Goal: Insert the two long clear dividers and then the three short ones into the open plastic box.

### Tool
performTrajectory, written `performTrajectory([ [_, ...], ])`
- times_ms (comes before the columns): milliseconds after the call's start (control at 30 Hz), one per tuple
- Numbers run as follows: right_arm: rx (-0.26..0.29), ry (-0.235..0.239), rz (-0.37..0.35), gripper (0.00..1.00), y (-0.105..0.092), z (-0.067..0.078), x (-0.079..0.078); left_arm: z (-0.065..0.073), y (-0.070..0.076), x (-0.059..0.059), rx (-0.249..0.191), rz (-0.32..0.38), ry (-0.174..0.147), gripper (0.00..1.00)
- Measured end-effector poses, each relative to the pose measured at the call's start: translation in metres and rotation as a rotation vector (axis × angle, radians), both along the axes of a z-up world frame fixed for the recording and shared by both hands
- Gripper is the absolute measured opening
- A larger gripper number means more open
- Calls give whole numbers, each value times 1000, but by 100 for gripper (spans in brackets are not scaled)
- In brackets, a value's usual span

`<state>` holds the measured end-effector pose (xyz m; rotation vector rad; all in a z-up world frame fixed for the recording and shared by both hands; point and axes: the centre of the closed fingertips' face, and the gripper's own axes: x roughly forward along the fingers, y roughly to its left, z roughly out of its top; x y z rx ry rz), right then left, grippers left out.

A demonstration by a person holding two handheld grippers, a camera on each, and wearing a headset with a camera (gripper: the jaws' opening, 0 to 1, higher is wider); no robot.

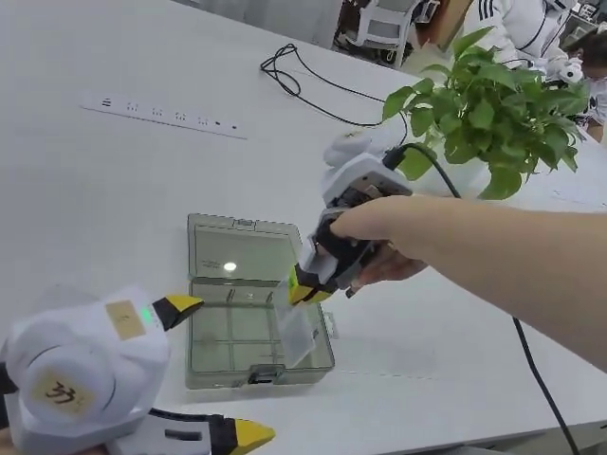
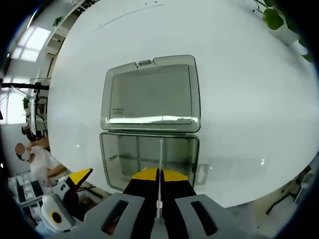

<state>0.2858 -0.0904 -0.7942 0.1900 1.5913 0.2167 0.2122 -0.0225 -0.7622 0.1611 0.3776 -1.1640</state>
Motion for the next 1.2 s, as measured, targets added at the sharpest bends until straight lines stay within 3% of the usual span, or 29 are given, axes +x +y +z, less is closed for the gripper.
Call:
performTrajectory([
  [300, -22, -5, 26, 1, 1, -1, -7, -2, 1, 0, 0, 2, 8, 89],
  [400, -18, -1, 20, 1, -1, -3, -1, -4, 2, -1, 1, 3, 11, 89],
  [733, -27, -3, 27, 1, 0, -6, -2, -5, 2, -2, -2, 7, 16, 88],
  [1200, -53, -9, 57, 1, 6, -3, -9, -7, 3, -4, -1, 8, 23, 87],
])
